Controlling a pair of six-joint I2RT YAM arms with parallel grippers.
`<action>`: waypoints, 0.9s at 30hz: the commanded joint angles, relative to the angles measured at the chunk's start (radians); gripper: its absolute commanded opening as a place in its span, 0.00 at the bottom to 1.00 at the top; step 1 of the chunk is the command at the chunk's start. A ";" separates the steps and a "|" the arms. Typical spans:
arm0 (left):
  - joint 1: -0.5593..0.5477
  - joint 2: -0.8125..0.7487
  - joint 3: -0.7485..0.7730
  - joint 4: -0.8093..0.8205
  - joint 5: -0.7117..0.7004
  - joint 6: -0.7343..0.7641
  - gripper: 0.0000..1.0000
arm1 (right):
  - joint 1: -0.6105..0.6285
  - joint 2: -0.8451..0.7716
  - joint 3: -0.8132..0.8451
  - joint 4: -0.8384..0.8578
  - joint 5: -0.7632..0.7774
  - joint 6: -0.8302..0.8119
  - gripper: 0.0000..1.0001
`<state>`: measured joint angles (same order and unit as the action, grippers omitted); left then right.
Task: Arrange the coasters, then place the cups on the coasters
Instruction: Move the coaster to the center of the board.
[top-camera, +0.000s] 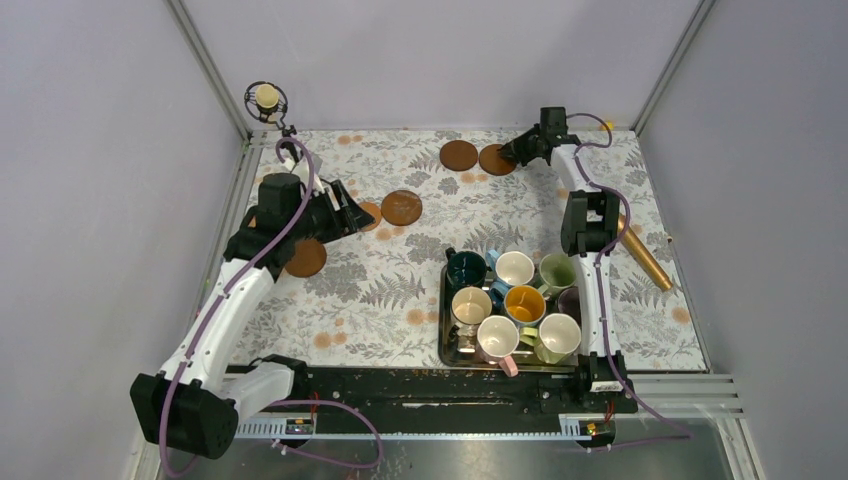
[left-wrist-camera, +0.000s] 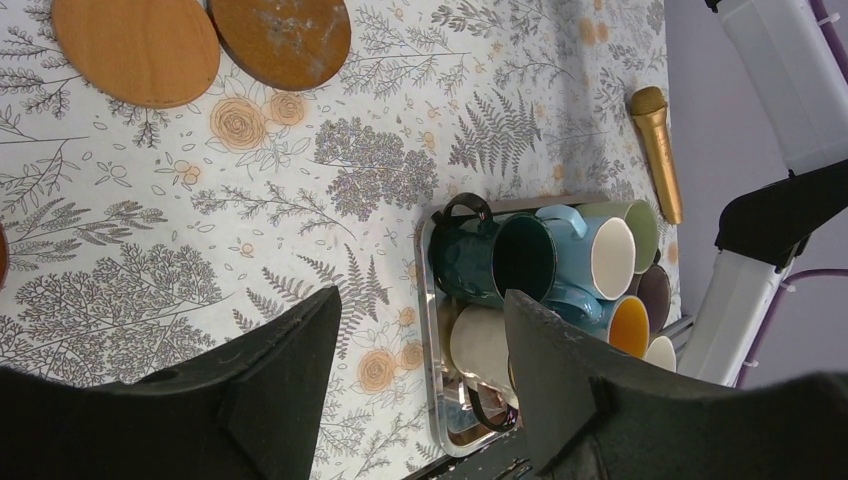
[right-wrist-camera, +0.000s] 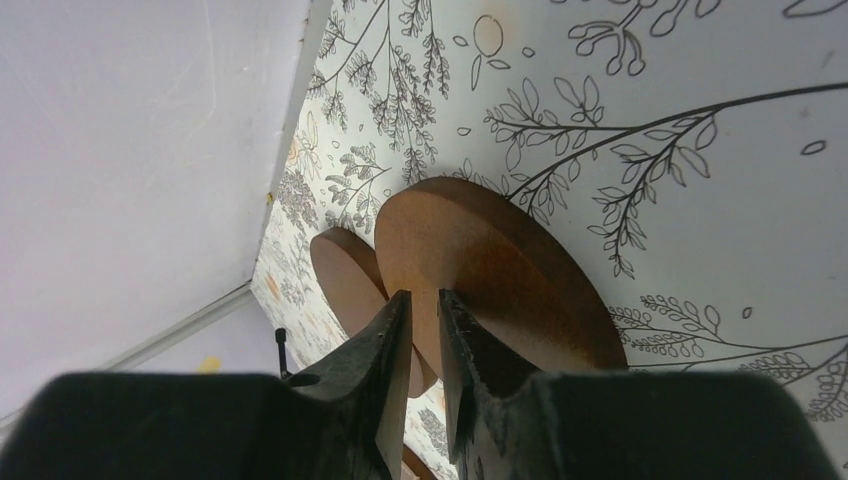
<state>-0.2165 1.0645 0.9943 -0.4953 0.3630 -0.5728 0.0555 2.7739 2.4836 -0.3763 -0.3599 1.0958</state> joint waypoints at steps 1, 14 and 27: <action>0.008 -0.031 -0.005 0.050 0.013 0.007 0.62 | 0.013 -0.043 -0.027 -0.063 -0.008 -0.046 0.25; 0.014 -0.038 -0.004 0.046 0.005 0.007 0.62 | -0.049 -0.089 -0.149 0.202 0.186 0.155 0.25; 0.017 -0.012 0.008 0.076 0.029 -0.005 0.62 | -0.040 -0.067 -0.039 -0.009 0.190 0.048 0.26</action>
<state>-0.2062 1.0500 0.9863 -0.4908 0.3637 -0.5735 -0.0002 2.7358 2.4325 -0.2974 -0.1982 1.1851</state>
